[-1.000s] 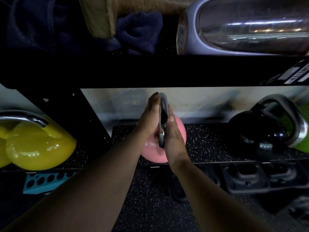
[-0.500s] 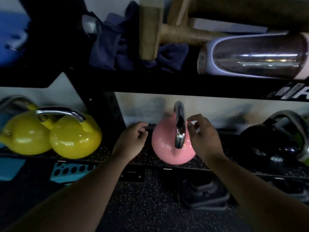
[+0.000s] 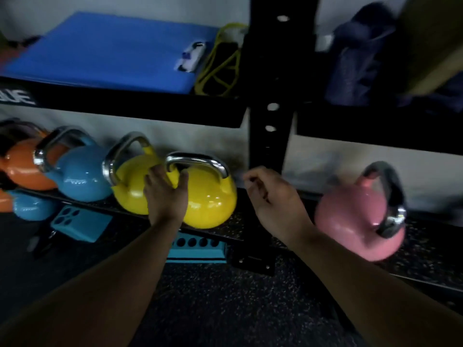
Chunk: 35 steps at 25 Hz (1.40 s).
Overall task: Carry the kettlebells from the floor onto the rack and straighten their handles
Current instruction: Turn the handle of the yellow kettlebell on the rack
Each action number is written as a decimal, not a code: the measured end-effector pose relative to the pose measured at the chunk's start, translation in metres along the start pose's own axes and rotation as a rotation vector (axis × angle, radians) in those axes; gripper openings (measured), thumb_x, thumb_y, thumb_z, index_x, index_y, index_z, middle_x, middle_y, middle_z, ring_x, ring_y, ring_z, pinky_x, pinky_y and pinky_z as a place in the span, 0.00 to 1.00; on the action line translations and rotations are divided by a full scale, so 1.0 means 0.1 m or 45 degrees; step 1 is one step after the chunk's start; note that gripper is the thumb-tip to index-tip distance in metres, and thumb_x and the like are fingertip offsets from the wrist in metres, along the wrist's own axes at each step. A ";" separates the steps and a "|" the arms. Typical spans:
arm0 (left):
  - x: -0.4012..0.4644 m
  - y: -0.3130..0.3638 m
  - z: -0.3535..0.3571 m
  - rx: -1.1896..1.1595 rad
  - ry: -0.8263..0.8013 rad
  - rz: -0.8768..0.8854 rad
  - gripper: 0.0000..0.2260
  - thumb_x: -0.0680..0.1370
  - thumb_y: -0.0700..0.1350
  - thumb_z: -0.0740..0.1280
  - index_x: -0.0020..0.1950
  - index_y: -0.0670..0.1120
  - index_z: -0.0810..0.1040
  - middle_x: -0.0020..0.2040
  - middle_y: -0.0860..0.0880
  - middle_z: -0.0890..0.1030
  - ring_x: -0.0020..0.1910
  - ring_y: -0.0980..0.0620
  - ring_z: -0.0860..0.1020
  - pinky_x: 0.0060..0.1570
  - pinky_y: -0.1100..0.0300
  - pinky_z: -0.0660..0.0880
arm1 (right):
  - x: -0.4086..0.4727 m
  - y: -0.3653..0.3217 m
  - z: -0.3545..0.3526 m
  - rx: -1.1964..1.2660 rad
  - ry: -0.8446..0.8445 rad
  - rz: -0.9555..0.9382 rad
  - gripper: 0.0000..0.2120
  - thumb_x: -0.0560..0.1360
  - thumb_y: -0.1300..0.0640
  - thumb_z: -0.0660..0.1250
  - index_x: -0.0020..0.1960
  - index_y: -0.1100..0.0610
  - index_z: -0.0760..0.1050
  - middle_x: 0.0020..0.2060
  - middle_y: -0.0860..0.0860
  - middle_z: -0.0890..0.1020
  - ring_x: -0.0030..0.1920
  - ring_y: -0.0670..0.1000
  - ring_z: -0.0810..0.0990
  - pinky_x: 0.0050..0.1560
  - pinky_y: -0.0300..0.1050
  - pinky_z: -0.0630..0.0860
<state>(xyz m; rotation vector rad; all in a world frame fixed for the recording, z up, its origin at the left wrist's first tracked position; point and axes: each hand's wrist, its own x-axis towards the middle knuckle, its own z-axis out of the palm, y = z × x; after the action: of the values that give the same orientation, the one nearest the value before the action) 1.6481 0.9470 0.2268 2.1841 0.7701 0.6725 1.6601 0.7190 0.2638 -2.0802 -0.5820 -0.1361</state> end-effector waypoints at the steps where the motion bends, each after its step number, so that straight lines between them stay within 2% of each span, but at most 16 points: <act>1: 0.17 -0.05 -0.01 -0.046 -0.093 -0.047 0.29 0.77 0.57 0.66 0.72 0.44 0.65 0.68 0.38 0.70 0.65 0.34 0.70 0.61 0.37 0.69 | 0.15 -0.09 0.26 0.019 -0.010 0.013 0.07 0.80 0.55 0.62 0.56 0.51 0.76 0.47 0.47 0.75 0.44 0.43 0.74 0.48 0.42 0.73; 4: 0.52 -0.10 0.09 -0.238 -0.333 -0.188 0.37 0.78 0.62 0.62 0.80 0.49 0.50 0.78 0.39 0.57 0.74 0.34 0.61 0.67 0.37 0.64 | 0.59 -0.23 0.81 -0.047 -0.005 0.188 0.17 0.80 0.52 0.63 0.67 0.53 0.72 0.59 0.53 0.72 0.60 0.51 0.73 0.63 0.49 0.70; 5: 0.61 -0.12 0.14 -0.274 -0.407 -0.226 0.38 0.78 0.63 0.61 0.80 0.50 0.47 0.80 0.40 0.54 0.74 0.34 0.60 0.67 0.38 0.65 | 0.74 -0.23 0.96 -0.096 -0.021 0.260 0.20 0.80 0.50 0.63 0.70 0.53 0.69 0.63 0.56 0.71 0.65 0.56 0.71 0.66 0.51 0.69; 7: 0.71 -0.16 0.22 -0.332 -0.536 -0.288 0.39 0.78 0.65 0.59 0.80 0.51 0.45 0.81 0.41 0.51 0.74 0.35 0.63 0.63 0.43 0.69 | 0.98 -0.19 1.18 -0.207 -0.090 0.394 0.24 0.80 0.47 0.62 0.73 0.53 0.66 0.66 0.59 0.69 0.68 0.61 0.67 0.67 0.53 0.67; 9: 0.70 -0.19 0.32 -0.386 -0.597 -0.318 0.38 0.77 0.66 0.58 0.80 0.54 0.43 0.81 0.42 0.47 0.73 0.36 0.64 0.53 0.51 0.70 | 1.13 -0.08 1.31 -0.242 -0.122 0.516 0.23 0.80 0.44 0.61 0.70 0.54 0.69 0.65 0.60 0.72 0.67 0.61 0.69 0.64 0.51 0.69; 11: 0.67 -0.19 0.37 -0.442 -0.600 -0.341 0.36 0.78 0.66 0.57 0.79 0.58 0.42 0.81 0.43 0.42 0.75 0.38 0.62 0.50 0.55 0.66 | 1.19 0.00 1.37 -0.230 -0.074 0.548 0.22 0.79 0.42 0.61 0.65 0.56 0.72 0.60 0.60 0.76 0.62 0.61 0.74 0.59 0.50 0.71; 14: 0.82 -0.22 0.40 -0.499 -0.649 -0.264 0.34 0.79 0.64 0.57 0.79 0.59 0.44 0.81 0.44 0.42 0.77 0.40 0.56 0.56 0.55 0.64 | 1.13 0.03 1.45 -0.275 0.065 0.535 0.21 0.78 0.39 0.61 0.58 0.56 0.74 0.53 0.57 0.80 0.55 0.59 0.77 0.51 0.50 0.74; 16: 0.92 -0.25 0.40 -0.511 -0.778 -0.164 0.34 0.79 0.63 0.57 0.79 0.58 0.42 0.81 0.46 0.43 0.79 0.42 0.51 0.63 0.52 0.63 | 1.01 0.03 1.48 -0.201 0.177 0.587 0.19 0.77 0.37 0.61 0.54 0.52 0.74 0.48 0.54 0.81 0.50 0.57 0.78 0.47 0.49 0.77; 18: 0.90 -0.26 0.40 -0.555 -0.835 -0.173 0.36 0.79 0.63 0.57 0.79 0.57 0.39 0.81 0.47 0.43 0.79 0.43 0.51 0.62 0.54 0.62 | 0.93 0.03 1.43 0.073 0.210 0.682 0.14 0.75 0.37 0.65 0.48 0.47 0.74 0.42 0.48 0.81 0.44 0.52 0.79 0.40 0.43 0.76; 20: 0.76 -0.23 0.41 -0.556 -0.853 -0.244 0.38 0.78 0.66 0.55 0.79 0.56 0.38 0.81 0.47 0.44 0.78 0.41 0.54 0.62 0.53 0.62 | 0.94 0.04 1.35 0.319 0.181 0.726 0.11 0.74 0.39 0.68 0.43 0.45 0.75 0.38 0.44 0.79 0.44 0.50 0.79 0.41 0.43 0.74; 21: 0.71 -0.20 0.44 -0.541 -0.854 -0.283 0.37 0.78 0.67 0.54 0.79 0.55 0.38 0.81 0.46 0.44 0.78 0.40 0.54 0.65 0.50 0.61 | 0.96 0.04 1.33 0.375 0.181 0.729 0.10 0.75 0.40 0.68 0.42 0.44 0.76 0.37 0.43 0.79 0.44 0.49 0.79 0.42 0.43 0.73; 24: 0.78 -0.10 0.53 -0.525 -0.801 -0.371 0.34 0.79 0.65 0.51 0.80 0.55 0.41 0.81 0.45 0.46 0.78 0.38 0.55 0.72 0.38 0.56 | 0.92 0.02 1.44 0.432 0.247 0.717 0.09 0.77 0.41 0.66 0.41 0.44 0.77 0.31 0.41 0.77 0.40 0.47 0.77 0.41 0.42 0.71; 28: 0.90 -0.25 0.50 -0.614 -0.858 -0.273 0.31 0.80 0.64 0.52 0.80 0.57 0.45 0.81 0.47 0.52 0.77 0.40 0.58 0.72 0.41 0.60 | 0.84 -0.02 1.48 0.531 0.163 0.724 0.13 0.80 0.44 0.62 0.52 0.51 0.79 0.35 0.47 0.78 0.35 0.45 0.77 0.34 0.34 0.72; 30: 0.82 -0.31 0.48 -0.593 -0.881 -0.243 0.31 0.79 0.67 0.50 0.79 0.60 0.45 0.81 0.50 0.54 0.77 0.40 0.58 0.72 0.39 0.59 | 0.88 -0.01 1.39 0.602 0.139 0.754 0.16 0.80 0.45 0.62 0.53 0.56 0.80 0.37 0.55 0.82 0.36 0.49 0.81 0.38 0.42 0.76; 32: 0.82 -0.29 0.52 -0.576 -0.875 -0.272 0.31 0.78 0.68 0.49 0.79 0.62 0.44 0.81 0.50 0.54 0.77 0.40 0.58 0.72 0.37 0.59 | 0.89 -0.01 1.38 0.696 0.167 0.765 0.17 0.81 0.46 0.62 0.53 0.60 0.79 0.38 0.61 0.81 0.36 0.54 0.80 0.41 0.47 0.75; 35: 0.93 -0.28 0.58 -0.600 -0.899 -0.201 0.31 0.79 0.68 0.49 0.79 0.60 0.47 0.80 0.49 0.58 0.76 0.42 0.60 0.72 0.42 0.60 | 0.83 -0.10 1.59 0.731 0.271 0.783 0.16 0.81 0.46 0.60 0.59 0.54 0.79 0.44 0.57 0.80 0.39 0.52 0.78 0.34 0.39 0.73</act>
<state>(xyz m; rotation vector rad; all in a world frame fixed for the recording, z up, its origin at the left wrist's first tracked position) 1.7408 1.0008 0.1912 1.7184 0.3516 -0.0275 1.7082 0.8834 0.2101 -1.5677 0.1567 0.1511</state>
